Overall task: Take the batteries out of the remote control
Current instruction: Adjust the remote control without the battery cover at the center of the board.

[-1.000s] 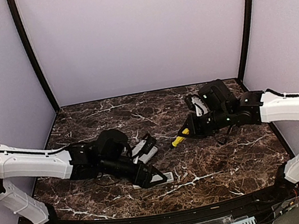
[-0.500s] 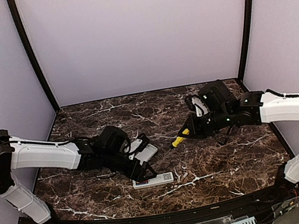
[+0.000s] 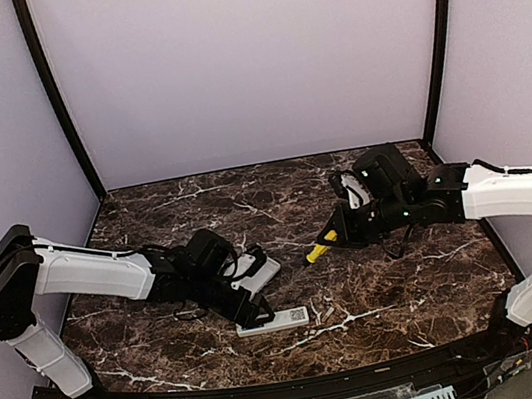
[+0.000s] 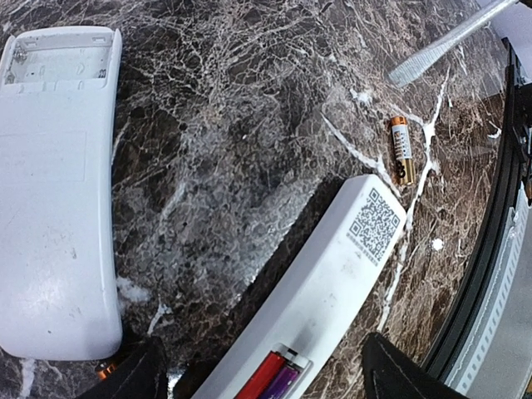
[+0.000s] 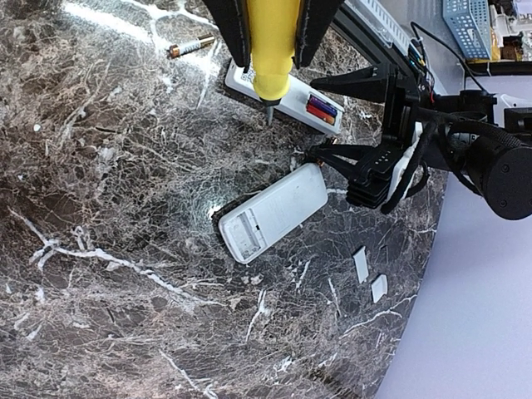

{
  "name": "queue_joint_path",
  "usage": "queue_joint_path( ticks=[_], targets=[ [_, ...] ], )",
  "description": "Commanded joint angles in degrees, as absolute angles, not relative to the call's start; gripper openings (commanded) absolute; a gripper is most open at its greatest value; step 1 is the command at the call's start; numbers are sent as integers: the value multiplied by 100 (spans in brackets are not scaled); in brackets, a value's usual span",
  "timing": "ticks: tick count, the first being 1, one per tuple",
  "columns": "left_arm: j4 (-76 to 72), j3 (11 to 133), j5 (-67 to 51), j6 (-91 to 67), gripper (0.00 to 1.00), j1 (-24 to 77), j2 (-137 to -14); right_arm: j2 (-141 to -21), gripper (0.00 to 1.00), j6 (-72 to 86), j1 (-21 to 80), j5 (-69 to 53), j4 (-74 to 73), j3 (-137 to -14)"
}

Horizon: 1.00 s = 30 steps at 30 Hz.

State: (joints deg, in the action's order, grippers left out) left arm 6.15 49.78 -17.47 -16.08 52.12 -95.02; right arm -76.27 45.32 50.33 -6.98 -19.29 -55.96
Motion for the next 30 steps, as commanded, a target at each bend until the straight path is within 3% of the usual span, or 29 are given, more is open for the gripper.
queue_joint_path(
  ticks=[1,30],
  targets=[
    [744,4895,-1920,-1510,79,5184,-9459,-7601,0,4564,5080,-754,-1690,-5563],
    [588,4254,-2371,-1661,76,5508,-8896,-7734,0,4585,5114,-895,-1522,-5541]
  ],
)
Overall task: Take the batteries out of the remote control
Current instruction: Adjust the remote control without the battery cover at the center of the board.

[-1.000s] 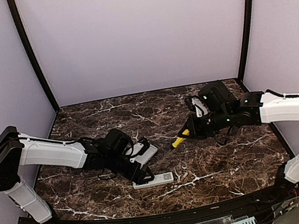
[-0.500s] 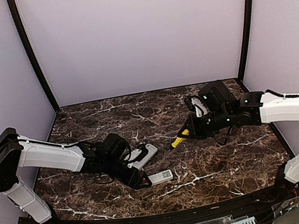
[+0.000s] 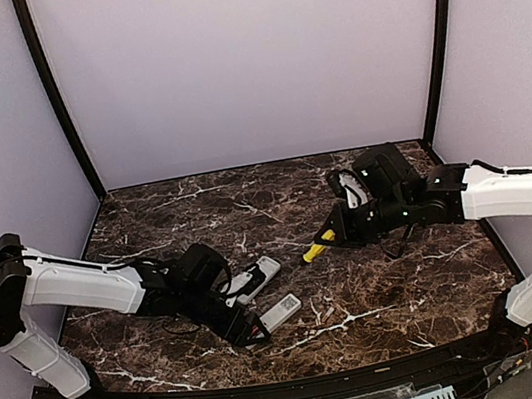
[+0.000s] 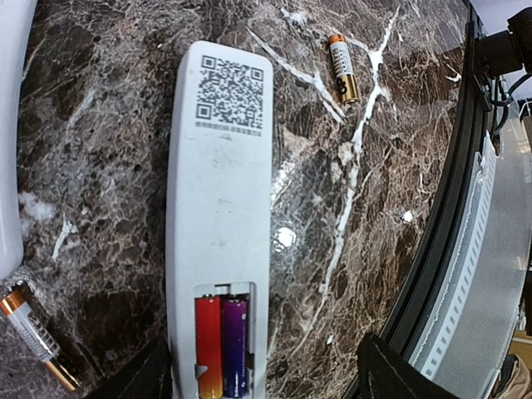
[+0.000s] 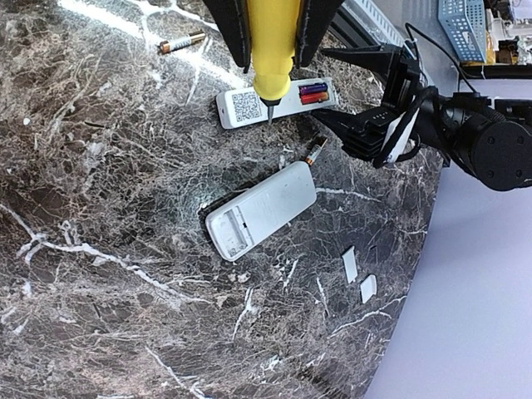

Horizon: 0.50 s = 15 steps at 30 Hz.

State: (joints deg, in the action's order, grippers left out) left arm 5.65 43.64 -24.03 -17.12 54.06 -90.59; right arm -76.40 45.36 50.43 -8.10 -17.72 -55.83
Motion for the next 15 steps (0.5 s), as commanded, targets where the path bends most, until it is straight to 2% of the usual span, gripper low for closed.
queue_joint_path(
  ticks=[1,7,15],
  targets=[
    [646,4258,-2293,-1661,76,5522,-8895,-7742,0,4588,5127,-896,-1513,-5545],
    [960,4258,-1132,-1616,75,5873,-8706,-7830,0,4601,5276,-982,-1349,-5500],
    [902,4005,-775,-1790,65,6085,-8470,-8265,0,4534,5559,-1563,-831,-5423]
  ],
)
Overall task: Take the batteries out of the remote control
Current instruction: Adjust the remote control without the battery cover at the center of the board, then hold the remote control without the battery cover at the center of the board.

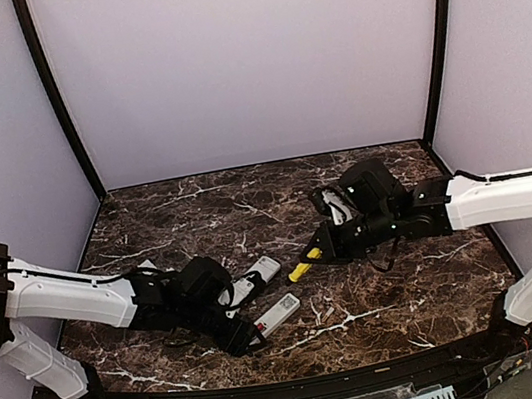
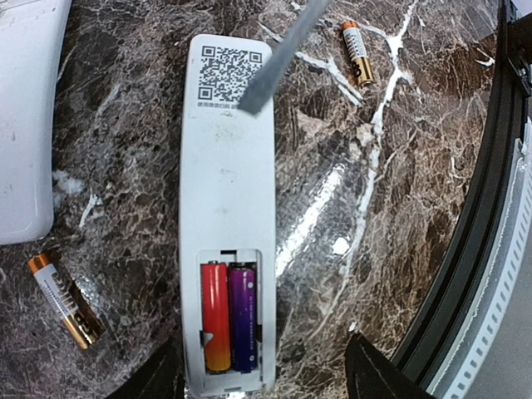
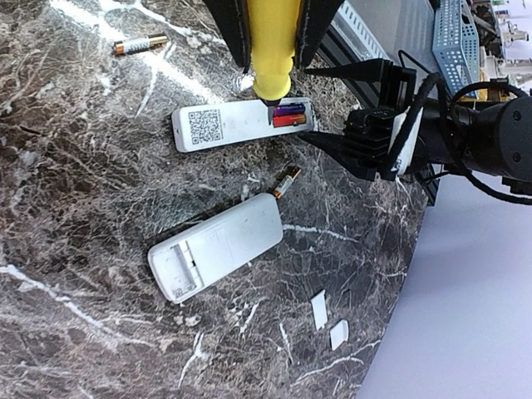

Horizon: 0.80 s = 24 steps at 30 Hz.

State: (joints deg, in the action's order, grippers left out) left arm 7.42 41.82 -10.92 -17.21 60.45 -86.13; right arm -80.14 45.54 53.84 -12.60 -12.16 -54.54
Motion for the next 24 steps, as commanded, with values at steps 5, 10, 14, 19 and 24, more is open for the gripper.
queue_joint_path(
  ticks=[5,10,14,19,24],
  targets=[
    [879,3982,-787,-1818,61,6161,-8581,-8462,0,4513,5644,-1549,-827,-5489],
    [896,3981,-699,-1811,54,6247,-8659,-8596,0,4509,5702,-1577,-875,-5534],
    [935,3998,-634,-1760,50,6293,-8733,-8695,0,4512,5738,-1625,-867,-5559],
    [1034,4050,-521,-1696,45,6347,-8825,-8811,0,4534,5761,-1669,-838,-5622],
    [1055,4071,-471,-1681,43,6373,-8861,-8850,0,4574,5770,-1694,-755,-5625]
  ],
)
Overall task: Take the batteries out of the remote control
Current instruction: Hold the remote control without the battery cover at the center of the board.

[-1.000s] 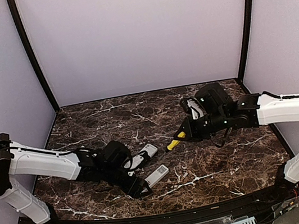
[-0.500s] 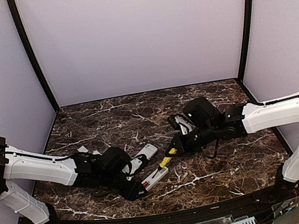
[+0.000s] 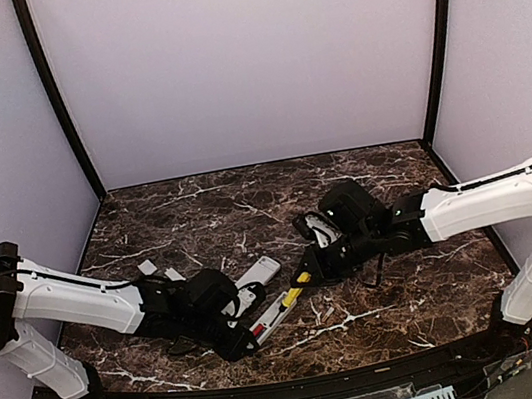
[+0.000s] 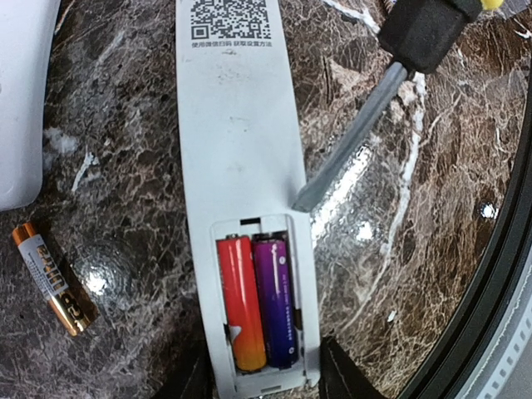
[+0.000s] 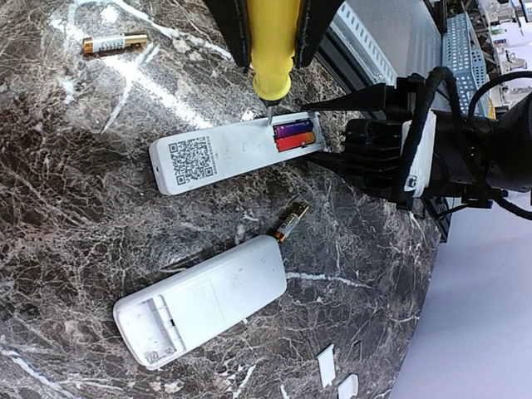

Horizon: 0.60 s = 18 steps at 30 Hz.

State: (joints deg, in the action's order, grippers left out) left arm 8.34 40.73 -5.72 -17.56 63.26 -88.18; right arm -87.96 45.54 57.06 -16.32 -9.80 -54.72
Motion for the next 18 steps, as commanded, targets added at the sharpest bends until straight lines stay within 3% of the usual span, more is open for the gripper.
queue_joint_path(
  ticks=[1,18],
  targets=[
    [1063,4079,-456,-1679,42,6377,-8871,-8855,0,4578,5766,-1703,-728,-5625],
    [1120,4143,-430,-1631,32,6398,-8875,-9087,0,4623,5772,-1786,-742,-5696]
  ],
)
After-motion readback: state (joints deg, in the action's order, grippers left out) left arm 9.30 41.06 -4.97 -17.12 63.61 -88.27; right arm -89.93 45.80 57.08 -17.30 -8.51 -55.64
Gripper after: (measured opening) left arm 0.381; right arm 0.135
